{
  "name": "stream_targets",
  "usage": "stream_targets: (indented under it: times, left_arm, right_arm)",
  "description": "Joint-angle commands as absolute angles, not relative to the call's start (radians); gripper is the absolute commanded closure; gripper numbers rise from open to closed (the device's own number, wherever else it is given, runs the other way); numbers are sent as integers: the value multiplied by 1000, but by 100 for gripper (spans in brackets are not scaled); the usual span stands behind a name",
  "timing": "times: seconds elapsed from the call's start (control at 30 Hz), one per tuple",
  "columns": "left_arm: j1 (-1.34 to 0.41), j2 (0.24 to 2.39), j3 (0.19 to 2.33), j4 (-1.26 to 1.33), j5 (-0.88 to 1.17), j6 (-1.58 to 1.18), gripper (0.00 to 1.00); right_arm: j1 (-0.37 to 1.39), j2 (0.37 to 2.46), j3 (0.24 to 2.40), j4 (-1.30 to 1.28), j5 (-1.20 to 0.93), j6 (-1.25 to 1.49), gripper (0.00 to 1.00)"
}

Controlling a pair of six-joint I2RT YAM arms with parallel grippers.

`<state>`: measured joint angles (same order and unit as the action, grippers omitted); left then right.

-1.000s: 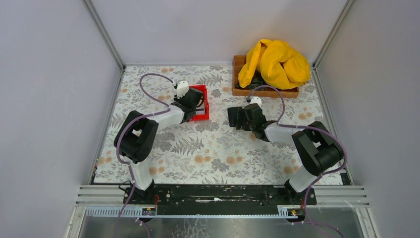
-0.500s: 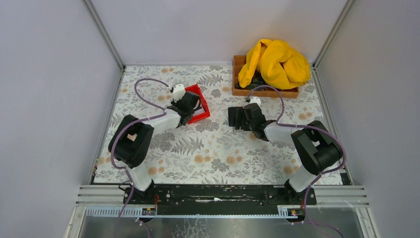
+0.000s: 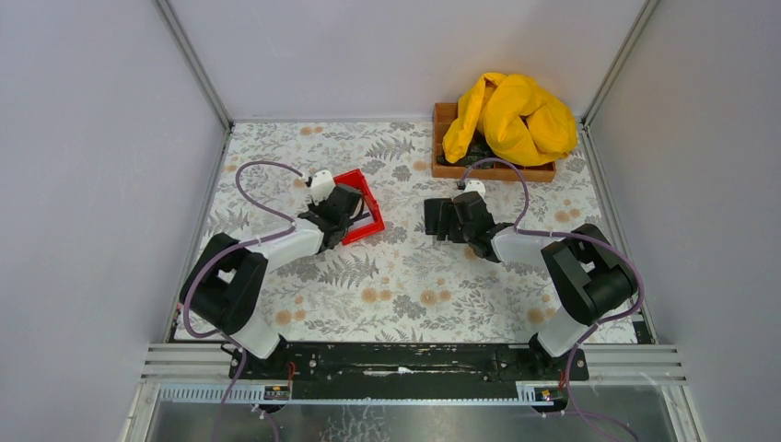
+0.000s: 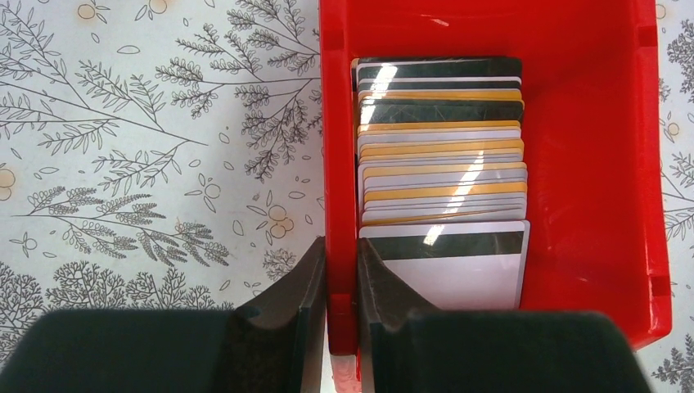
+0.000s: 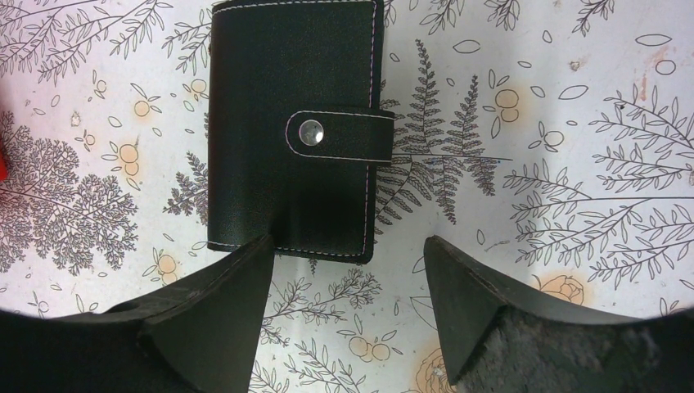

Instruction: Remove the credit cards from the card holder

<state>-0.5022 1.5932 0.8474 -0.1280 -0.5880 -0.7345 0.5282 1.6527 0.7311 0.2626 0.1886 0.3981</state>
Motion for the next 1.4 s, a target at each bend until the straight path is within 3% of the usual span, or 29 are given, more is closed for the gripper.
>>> stream_targets:
  times: [0.0,0.1,0.27,0.53,0.77,0.97,1.13,1.37]
  left_arm:
    - [-528,1561,843,-155,-619,-758,81]
    - [-543,1556,845,-161,-631,-754,80]
    - [-558,1531,840,-161,-655,-750,59]
    - [-602,1465,852,-205,-752,-754,39]
    - [-694,1356,869,-171,-854,-695,1]
    - [-782,1270,784,-17,-840,-624,0]
    - [-809,1238,687,120,-804,-562,1]
    - [-836,1266,683,148,-830,-520,1]
  right_arm:
    - [534,1634,750,259,191,403,25]
    - [534,1633,750,256,196,403,25]
    - [534,1626,746,259,199,403,25]
    - [534,1614,739,262,210,398,25]
    - [539,1556,719,283,296,372,27]
    - [620,1602,830,239,450,286,29]
    - [628,1758,1002,160,495,257,32]
    - [629,1848,1071,138,589,237,71]
